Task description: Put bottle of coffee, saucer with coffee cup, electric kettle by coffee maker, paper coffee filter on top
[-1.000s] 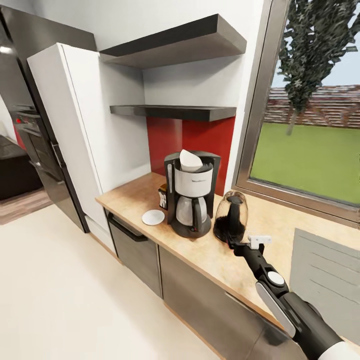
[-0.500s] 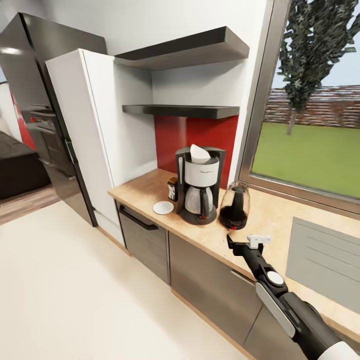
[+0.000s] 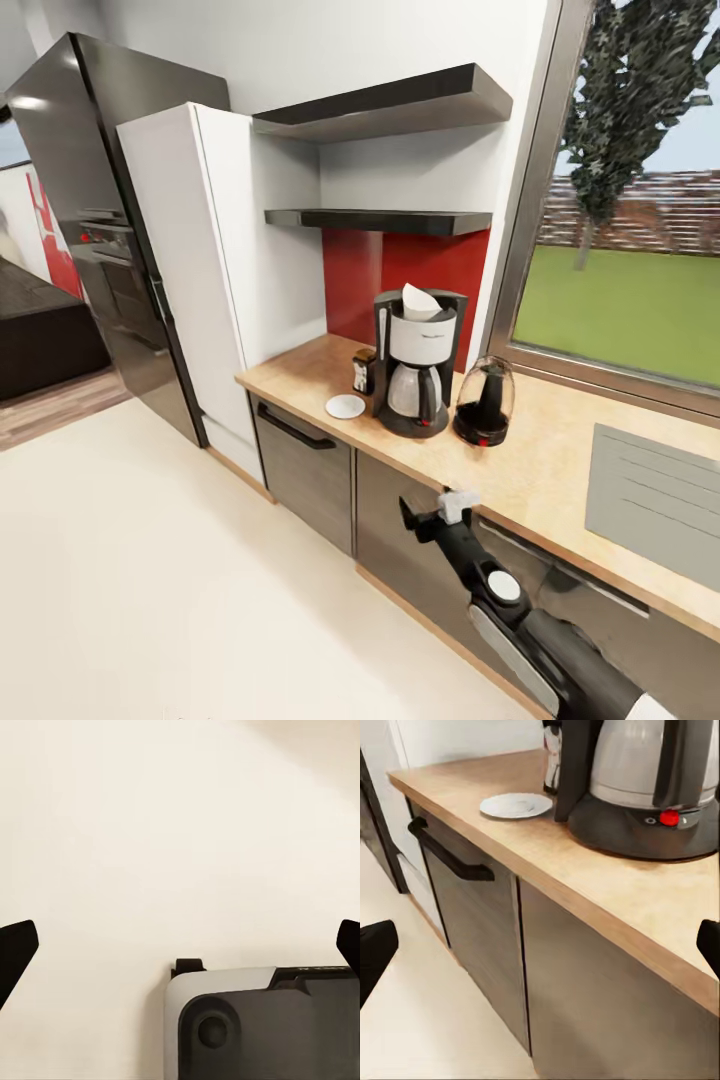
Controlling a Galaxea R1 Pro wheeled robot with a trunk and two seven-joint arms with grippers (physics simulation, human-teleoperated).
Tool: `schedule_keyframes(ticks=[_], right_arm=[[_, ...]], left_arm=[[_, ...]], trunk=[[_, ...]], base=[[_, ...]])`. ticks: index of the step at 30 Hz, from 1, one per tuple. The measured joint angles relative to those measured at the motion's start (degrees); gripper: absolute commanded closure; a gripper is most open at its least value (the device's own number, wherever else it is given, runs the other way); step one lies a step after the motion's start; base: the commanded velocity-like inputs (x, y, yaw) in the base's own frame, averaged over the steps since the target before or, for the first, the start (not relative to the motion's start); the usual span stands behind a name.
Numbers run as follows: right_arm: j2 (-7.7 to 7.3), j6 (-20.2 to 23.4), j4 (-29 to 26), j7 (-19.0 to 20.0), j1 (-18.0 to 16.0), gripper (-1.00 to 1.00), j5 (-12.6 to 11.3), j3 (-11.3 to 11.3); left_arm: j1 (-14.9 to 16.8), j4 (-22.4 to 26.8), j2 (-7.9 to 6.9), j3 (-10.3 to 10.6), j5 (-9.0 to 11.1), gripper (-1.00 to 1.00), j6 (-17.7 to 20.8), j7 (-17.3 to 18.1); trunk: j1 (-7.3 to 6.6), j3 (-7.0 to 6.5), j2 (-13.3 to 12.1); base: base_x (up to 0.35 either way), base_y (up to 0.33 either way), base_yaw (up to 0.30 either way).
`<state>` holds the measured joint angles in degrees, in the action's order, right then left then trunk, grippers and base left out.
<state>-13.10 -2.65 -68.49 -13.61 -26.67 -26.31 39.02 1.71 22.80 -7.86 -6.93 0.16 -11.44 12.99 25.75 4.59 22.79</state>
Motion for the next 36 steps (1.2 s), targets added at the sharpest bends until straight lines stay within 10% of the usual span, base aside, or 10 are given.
schedule_keyframes(ticks=[9,15,19,20,24,28,36], right_arm=[[6.46,-3.3,5.7,-0.1,0.0,-1.0,8.3,14.7],[13.16,-3.3,28.9,0.0,0.1,-1.0,8.5,16.0],[19.35,-3.4,47.0,-0.1,0.2,-1.0,8.5,15.9],[23.04,-3.4,55.0,-0.1,0.2,-1.0,6.3,15.8],[23.07,-3.1,64.2,0.8,2.2,-1.0,-6.7,15.3],[21.95,-1.7,66.6,9.8,5.6,-1.0,-15.6,15.3],[20.44,0.8,67.0,13.1,8.6,-1.0,-19.1,15.3]], left_arm=[[0.0,0.0,0.0,0.0,-0.1,-1.0,0.0,0.1],[0.1,0.1,0.03,0.1,-0.1,-1.0,0.6,-0.1],[0.1,0.0,0.18,0.1,-0.3,-1.0,1.1,-0.8],[0.1,-0.8,0.25,0.1,-0.5,-1.0,1.2,-0.9],[0.1,-4.6,0.18,-0.1,-0.5,-1.0,1.2,-1.0],[-0.2,-8.4,0.09,-0.1,-0.5,-1.0,1.3,-2.6],[-0.4,-15.7,0.21,0.2,-0.6,-1.0,0.7,-9.5]], trunk=[[0.0,0.0,0.0],[0.0,0.01,0.0],[0.0,0.0,0.0],[0.0,0.0,0.0],[0.0,0.01,0.0],[0.0,0.01,0.0],[0.0,0.0,0.0]], base=[[-0.002,0.002,0.0],[0.0,0.0,0.0],[0.0,0.0,0.0],[0.0,0.0,0.0],[0.0,0.0,0.0],[0.0,0.0,0.0],[0.0,0.0,0.0]])
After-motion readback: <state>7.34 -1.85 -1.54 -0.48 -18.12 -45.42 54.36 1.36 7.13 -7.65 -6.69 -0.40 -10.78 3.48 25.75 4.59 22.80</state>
